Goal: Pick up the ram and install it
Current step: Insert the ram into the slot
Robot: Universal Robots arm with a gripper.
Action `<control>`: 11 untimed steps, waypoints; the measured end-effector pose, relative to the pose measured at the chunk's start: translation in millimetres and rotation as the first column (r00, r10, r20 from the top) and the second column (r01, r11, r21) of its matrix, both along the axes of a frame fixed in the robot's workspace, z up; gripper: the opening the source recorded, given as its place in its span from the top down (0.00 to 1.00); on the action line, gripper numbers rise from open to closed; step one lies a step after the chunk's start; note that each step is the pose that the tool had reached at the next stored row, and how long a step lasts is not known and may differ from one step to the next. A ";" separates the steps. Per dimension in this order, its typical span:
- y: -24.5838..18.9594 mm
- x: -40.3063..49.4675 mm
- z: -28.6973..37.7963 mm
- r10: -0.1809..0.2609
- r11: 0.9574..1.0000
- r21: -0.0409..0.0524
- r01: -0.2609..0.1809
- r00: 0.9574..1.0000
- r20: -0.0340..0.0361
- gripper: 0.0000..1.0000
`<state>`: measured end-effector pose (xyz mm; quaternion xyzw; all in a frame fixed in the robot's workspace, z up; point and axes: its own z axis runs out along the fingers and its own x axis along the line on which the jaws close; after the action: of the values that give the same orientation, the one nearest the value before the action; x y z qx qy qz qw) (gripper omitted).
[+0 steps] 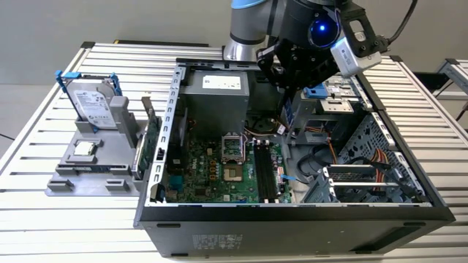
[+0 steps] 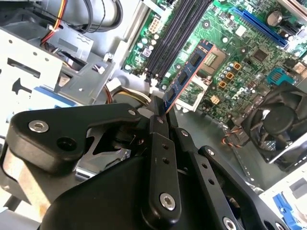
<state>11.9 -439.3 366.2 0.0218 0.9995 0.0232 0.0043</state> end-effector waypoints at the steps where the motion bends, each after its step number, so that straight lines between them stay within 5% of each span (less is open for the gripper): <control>1: -0.2 0.6 -0.6 0.000 1.000 0.000 0.000 1.000 0.000 1.00; 11: -0.6 3.2 -3.7 -0.001 1.000 0.000 0.001 1.000 0.000 1.00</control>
<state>15.1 -439.9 362.5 0.0221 0.9995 0.0231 0.0042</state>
